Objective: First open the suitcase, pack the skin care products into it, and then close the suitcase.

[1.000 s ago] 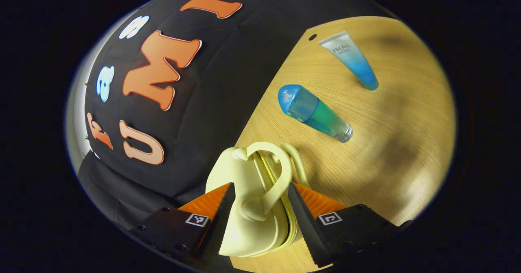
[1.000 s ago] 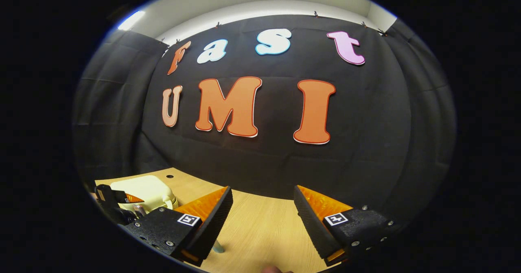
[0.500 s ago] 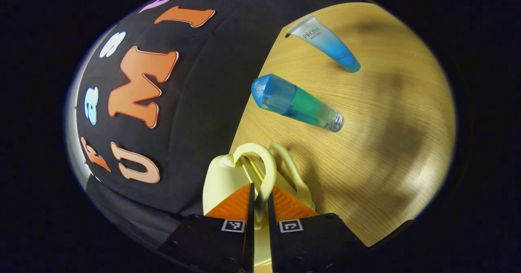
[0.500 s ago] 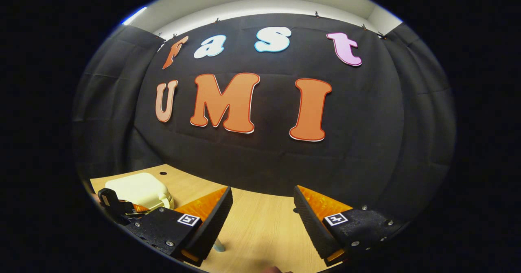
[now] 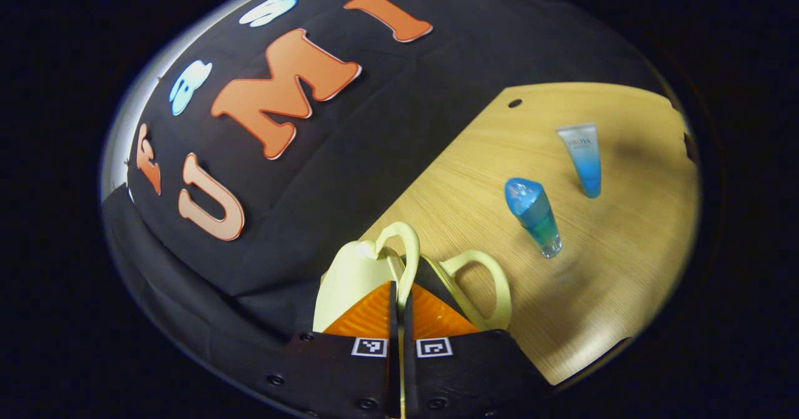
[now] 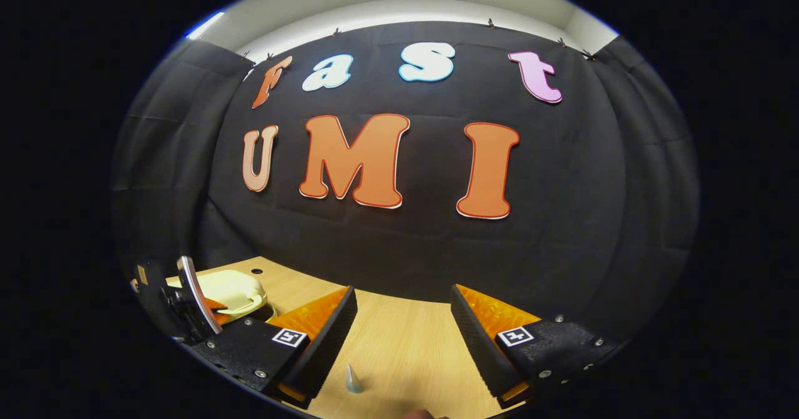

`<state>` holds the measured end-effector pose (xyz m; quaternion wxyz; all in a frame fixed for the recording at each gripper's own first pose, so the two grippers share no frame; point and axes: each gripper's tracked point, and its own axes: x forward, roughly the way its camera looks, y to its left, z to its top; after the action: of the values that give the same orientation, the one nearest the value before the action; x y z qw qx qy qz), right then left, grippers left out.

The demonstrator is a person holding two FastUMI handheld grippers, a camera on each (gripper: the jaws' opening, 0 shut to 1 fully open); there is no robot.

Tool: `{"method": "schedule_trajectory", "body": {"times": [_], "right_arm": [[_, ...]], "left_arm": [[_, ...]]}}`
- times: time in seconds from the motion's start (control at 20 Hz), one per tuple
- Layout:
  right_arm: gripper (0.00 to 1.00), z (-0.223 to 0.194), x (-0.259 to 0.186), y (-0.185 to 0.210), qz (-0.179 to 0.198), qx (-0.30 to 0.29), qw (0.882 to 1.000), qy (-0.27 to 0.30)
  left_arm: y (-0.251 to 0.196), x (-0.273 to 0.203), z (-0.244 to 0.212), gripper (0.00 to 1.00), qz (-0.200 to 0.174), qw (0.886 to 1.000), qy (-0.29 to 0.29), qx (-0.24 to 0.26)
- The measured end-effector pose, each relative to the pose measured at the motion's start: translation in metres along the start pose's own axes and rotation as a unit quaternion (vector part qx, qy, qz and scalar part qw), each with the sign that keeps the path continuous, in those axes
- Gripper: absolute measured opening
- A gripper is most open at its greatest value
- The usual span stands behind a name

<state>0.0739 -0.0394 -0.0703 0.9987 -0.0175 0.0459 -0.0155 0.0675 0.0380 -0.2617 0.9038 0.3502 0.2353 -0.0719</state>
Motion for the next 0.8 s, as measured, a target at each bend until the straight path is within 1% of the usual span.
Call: {"method": "schedule_trajectory", "body": {"times": [0.2,0.35,0.45,0.65,0.8], "right_arm": [[0.95,0.005,0.008,0.012,-0.01,-0.002,1.0,0.0],[0.95,0.009,0.016,0.026,-0.012,-0.004,1.0,0.001],[0.95,0.014,0.021,0.035,-0.012,-0.007,1.0,-0.003],[0.95,0.022,0.031,0.056,-0.009,-0.011,1.0,-0.005],[0.95,0.026,0.034,0.073,-0.004,-0.014,1.0,-0.003]], "left_arm": [[0.048,-0.009,0.01,0.03,0.006,0.998,-0.018,-0.058],[0.086,-0.015,0.012,0.02,0.004,0.993,-0.029,-0.112],[0.115,-0.019,0.01,0.02,0.012,0.989,-0.037,-0.141],[0.168,-0.028,-0.009,0.02,0.027,0.977,-0.051,-0.204],[0.204,-0.028,-0.025,0.02,0.05,0.973,-0.057,-0.22]]}}
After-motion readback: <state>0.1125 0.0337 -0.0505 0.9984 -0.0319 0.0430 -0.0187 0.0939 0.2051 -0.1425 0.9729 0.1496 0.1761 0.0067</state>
